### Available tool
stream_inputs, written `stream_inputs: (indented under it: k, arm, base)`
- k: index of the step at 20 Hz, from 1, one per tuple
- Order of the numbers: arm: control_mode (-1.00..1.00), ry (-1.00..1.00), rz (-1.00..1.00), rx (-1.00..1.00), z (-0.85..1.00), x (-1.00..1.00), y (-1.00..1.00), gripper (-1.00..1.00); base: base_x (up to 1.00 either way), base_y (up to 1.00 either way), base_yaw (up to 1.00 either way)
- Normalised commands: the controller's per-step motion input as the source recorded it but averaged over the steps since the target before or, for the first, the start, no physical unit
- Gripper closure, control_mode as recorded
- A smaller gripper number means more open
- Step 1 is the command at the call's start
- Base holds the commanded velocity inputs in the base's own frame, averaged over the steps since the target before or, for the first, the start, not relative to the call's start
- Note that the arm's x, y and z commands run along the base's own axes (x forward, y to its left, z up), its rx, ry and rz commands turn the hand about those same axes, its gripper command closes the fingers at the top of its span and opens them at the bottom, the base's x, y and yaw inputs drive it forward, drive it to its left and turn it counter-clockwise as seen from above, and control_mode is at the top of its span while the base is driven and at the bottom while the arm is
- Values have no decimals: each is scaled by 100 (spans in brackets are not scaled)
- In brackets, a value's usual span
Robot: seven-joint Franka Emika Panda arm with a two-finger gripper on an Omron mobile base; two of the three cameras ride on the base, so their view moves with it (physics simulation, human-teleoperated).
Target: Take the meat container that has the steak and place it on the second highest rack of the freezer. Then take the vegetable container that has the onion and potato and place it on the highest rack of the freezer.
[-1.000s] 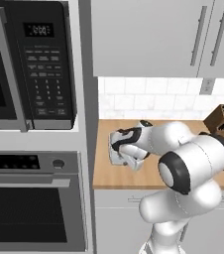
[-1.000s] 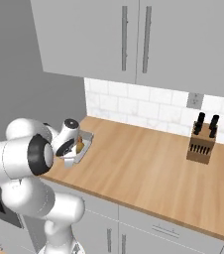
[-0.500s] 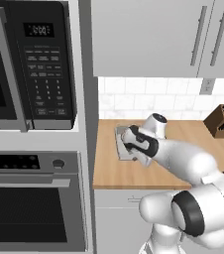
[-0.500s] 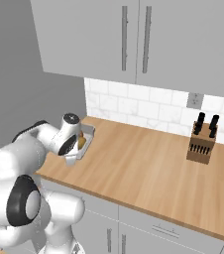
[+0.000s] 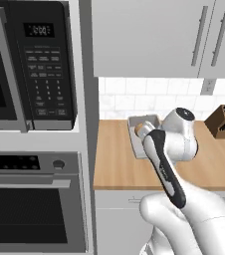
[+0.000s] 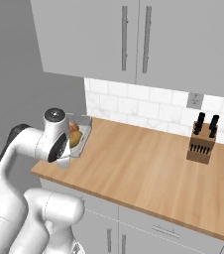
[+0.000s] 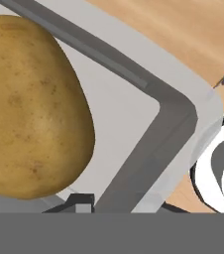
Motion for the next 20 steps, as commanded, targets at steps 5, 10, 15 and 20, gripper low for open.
stream_inputs:
  k: [5, 10, 15, 20]
  arm:
    - [-100, 5, 0, 0, 97, -97, -21, 100]
    - [-100, 20, -4, 0, 87, -80, -10, 100]
    - [-100, 14, -4, 0, 40, -76, -20, 100]
    - [-100, 0, -3, 1, 0, -55, 0, 100]
  base:
    - [0, 0, 0]
    - [0, 0, 0]
    - [0, 0, 0]
    - [0, 0, 0]
